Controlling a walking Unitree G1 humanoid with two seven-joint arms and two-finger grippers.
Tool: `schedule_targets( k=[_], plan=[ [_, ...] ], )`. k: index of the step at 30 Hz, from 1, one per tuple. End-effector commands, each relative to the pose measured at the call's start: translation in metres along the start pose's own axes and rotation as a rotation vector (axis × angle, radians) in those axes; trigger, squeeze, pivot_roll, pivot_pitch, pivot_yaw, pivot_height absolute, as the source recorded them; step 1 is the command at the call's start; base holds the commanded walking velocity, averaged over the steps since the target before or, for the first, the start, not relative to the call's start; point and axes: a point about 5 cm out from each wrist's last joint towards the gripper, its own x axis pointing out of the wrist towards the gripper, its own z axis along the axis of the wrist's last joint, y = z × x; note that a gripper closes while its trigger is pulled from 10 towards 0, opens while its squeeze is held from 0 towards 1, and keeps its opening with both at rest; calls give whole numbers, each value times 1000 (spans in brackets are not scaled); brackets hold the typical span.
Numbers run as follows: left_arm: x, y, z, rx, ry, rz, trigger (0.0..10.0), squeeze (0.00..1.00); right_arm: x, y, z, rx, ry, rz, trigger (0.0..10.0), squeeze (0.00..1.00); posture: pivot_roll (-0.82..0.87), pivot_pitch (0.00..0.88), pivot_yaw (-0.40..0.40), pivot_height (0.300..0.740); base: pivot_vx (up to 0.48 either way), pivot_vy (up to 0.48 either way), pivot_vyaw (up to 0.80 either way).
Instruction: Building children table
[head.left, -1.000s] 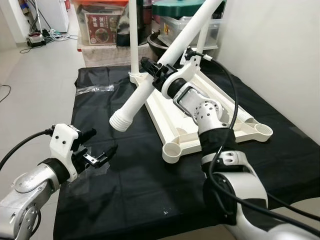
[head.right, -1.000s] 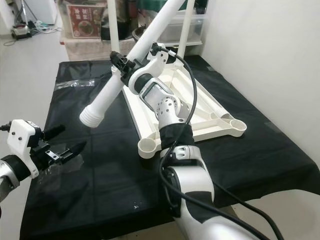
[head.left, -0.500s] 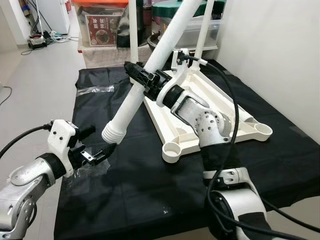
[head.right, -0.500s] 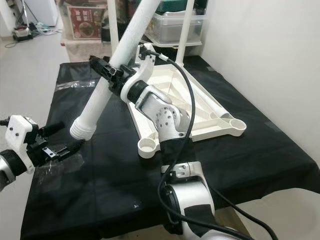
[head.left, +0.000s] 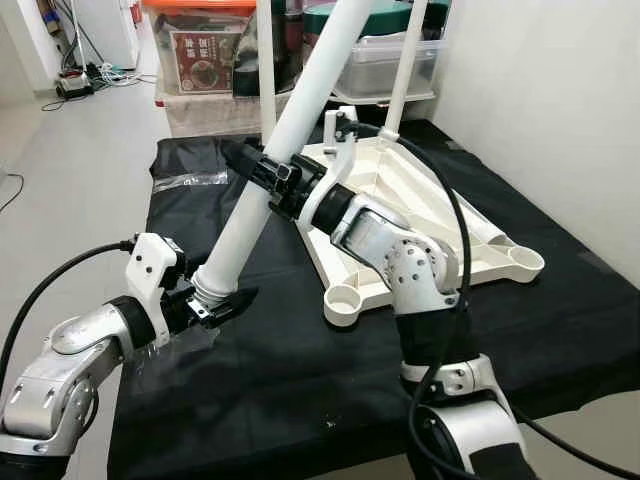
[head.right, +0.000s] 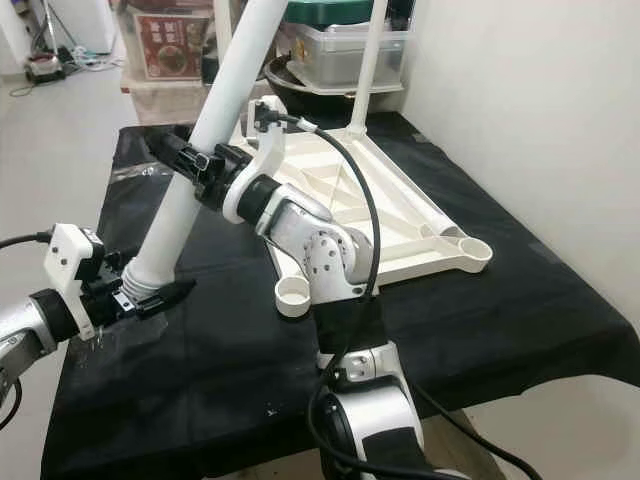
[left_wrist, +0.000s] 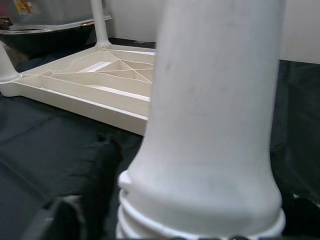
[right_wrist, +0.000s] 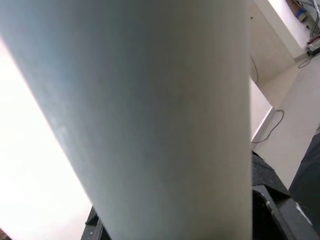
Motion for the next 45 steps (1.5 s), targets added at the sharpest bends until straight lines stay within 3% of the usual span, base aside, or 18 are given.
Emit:
schedule_targets(
  k=[1,2,3,10,11,13,14,22,23,25,27,29,32,33,35,38,44,45],
  plan=[
    [4,-3,0,-12,-19,-23,1725,0,2,7,-1,5,1,35,10000,0,5,0,-23,740,0,0,0],
    [4,-3,0,-12,-19,-23,1725,0,2,7,-1,5,1,35,10000,0,5,0,-23,740,0,0,0],
    [3,-3,1,-13,-27,-21,0,0,1,6,0,3,-3,27,10000,0,5,0,-23,740,0,0,0],
    [0,-2,-4,4,-12,2,0,0,0,6,3,-4,-14,14,10000,0,11,0,-26,740,0,0,0],
    [1,1,-4,11,-2,16,0,0,0,6,3,-3,-22,11,10000,137,13,0,-27,740,0,0,0],
    [1,1,-4,11,-2,16,0,0,0,6,3,-3,-22,11,10000,137,13,0,-27,740,0,0,0],
    [1,2,-4,27,6,21,10000,0,-1,6,4,6,-33,5,10000,1000,13,0,-27,740,0,0,0],
    [5,7,1,102,3,79,10000,0,-2,1,3,38,-48,-60,10000,1000,14,0,-27,740,0,0,0],
    [18,16,5,215,-2,264,10000,0,-4,-11,-11,152,-59,-173,10000,0,28,0,-30,740,0,0,0],
    [31,15,3,293,10,371,10000,0,-5,-15,-22,222,-63,-230,10000,0,30,0,-32,740,0,0,0],
    [31,15,3,293,10,371,10000,0,-5,-15,-22,222,-63,-230,10000,0,30,0,-32,740,0,0,0],
    [60,-1,-4,393,39,429,10000,0,-3,-17,-30,261,-69,-275,10000,0,25,0,-34,740,0,0,0],
    [71,-8,-6,431,42,439,10000,0,-2,-18,-32,274,-72,-293,10000,0,25,0,-34,740,0,0,0],
    [84,-21,-8,472,42,405,10000,0,-2,-21,-33,291,-82,-325,10000,0,22,0,-35,740,0,0,0],
    [84,-21,-8,472,42,405,10000,0,-2,-21,-33,291,-82,-325,10000,0,22,0,-35,740,0,0,0],
    [98,-42,-16,531,57,331,10000,0,0,-24,-27,327,-125,-344,10000,0,15,0,-22,740,0,0,0],
    [102,-48,-21,591,71,326,10000,0,1,-25,-22,366,-156,-350,10000,0,15,0,-20,740,0,0,0],
    [103,-48,-21,636,74,348,10000,0,0,-29,-22,400,-168,-390,10000,0,22,0,-23,740,0,0,0]
  ],
)
